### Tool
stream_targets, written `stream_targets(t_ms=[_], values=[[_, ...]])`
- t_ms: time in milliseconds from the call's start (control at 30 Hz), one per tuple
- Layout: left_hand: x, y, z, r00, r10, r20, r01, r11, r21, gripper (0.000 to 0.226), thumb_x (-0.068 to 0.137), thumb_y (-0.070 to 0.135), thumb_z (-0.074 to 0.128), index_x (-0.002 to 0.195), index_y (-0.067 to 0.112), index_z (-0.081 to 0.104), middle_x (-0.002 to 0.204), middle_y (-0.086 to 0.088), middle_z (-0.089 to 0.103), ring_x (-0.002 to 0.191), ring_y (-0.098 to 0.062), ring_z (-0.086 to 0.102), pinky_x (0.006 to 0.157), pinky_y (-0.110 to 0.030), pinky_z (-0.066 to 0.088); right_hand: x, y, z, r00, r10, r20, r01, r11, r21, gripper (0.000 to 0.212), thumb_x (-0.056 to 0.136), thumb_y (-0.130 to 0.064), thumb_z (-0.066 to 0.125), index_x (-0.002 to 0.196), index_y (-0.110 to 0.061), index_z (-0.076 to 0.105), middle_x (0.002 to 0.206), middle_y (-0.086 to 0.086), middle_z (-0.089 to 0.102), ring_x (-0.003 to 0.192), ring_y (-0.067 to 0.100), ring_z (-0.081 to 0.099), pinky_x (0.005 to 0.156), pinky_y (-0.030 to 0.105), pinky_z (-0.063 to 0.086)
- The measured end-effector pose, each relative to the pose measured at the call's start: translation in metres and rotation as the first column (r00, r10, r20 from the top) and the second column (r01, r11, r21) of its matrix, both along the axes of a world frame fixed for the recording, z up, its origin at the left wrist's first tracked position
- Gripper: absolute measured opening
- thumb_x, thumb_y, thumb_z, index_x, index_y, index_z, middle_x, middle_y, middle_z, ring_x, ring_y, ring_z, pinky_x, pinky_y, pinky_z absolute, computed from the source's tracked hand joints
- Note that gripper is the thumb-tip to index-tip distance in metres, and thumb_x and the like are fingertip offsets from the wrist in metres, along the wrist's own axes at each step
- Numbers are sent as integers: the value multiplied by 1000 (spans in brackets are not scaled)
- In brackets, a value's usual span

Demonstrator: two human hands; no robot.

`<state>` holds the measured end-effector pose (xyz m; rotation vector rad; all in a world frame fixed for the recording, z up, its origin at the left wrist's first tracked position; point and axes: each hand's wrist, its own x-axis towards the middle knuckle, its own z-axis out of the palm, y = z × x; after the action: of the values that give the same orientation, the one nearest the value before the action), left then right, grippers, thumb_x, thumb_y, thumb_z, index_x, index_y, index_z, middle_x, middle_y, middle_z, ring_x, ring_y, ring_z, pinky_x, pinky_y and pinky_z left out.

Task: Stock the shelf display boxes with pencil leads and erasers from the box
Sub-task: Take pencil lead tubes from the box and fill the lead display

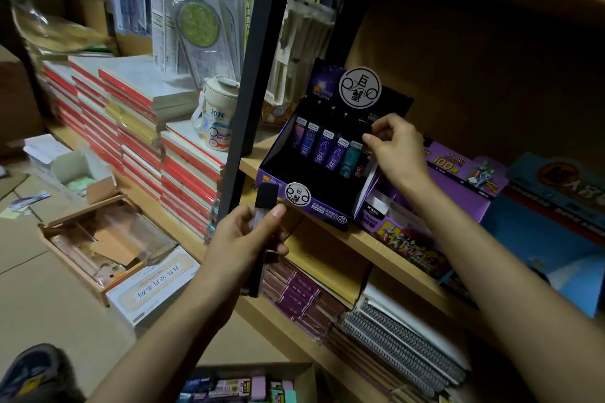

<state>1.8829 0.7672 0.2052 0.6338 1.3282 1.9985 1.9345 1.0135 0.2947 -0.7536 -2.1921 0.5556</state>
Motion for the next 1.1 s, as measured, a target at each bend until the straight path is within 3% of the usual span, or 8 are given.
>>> stream_targets(t_ms=[233,367,500,600,700,800,933,1100], values=[[0,8,-7,997,71,6,-69,992,-106,43,78,59,46,85,21,66,56,8,56,48,-5,53,44,-18,45,-11,5,-5,997,-70,-26,61,965,-255,8,89,-5,61,95,-6,56,92,11,59,73,19,64,47,12,51],[-1,13,-10,997,3,72,4,996,-92,44,88,58,41,71,22,60,53,6,38,42,-7,31,42,-21,28,-16,5,0,994,-110,26,113,946,-303,8,89,-6,62,94,-4,56,98,15,61,63,16,61,40,10,45],[3,10,-8,999,-34,-20,33,998,-47,40,92,55,34,82,16,40,50,8,42,40,-5,30,39,-16,30,-9,-2,7,992,-111,64,127,923,-362,22,89,-8,62,105,7,60,82,11,62,62,16,60,57,24,53],[6,6,-3,995,-57,-86,56,998,-12,45,90,53,35,88,10,45,54,5,51,43,-7,41,41,-18,39,12,-19,8,991,-116,62,125,978,-166,22,90,-14,60,109,-3,63,83,4,66,80,16,65,73,29,54],[7,1,-1,994,-80,-78,82,996,26,44,89,50,38,91,9,56,63,-2,59,50,-11,51,46,-21,45,38,-50,1,1000,6,-7,-6,996,-87,11,93,-16,55,96,-18,66,91,0,69,89,14,65,78,26,53],[10,0,1,989,-117,-87,118,993,8,41,91,45,38,94,10,58,66,-5,61,51,-13,53,47,-21,47,56,-90,-10,977,214,-19,-208,918,-338,15,93,-24,56,83,-30,66,88,-6,71,90,10,65,82,32,51],[21,2,5,977,-127,-169,126,992,-18,37,89,42,38,93,12,59,63,-5,64,55,-22,59,50,-23,51,67,-124,-24,919,389,-58,-361,777,-516,12,87,-33,62,94,-26,70,95,-4,71,96,13,65,88,32,50],[26,12,17,958,-160,-237,158,987,-28,31,93,38,37,94,17,59,65,-3,65,55,-14,62,51,-23,52,63,-121,-18,925,365,-103,-367,794,-484,6,88,-15,64,90,-17,69,87,4,69,86,19,65,81,35,52]])
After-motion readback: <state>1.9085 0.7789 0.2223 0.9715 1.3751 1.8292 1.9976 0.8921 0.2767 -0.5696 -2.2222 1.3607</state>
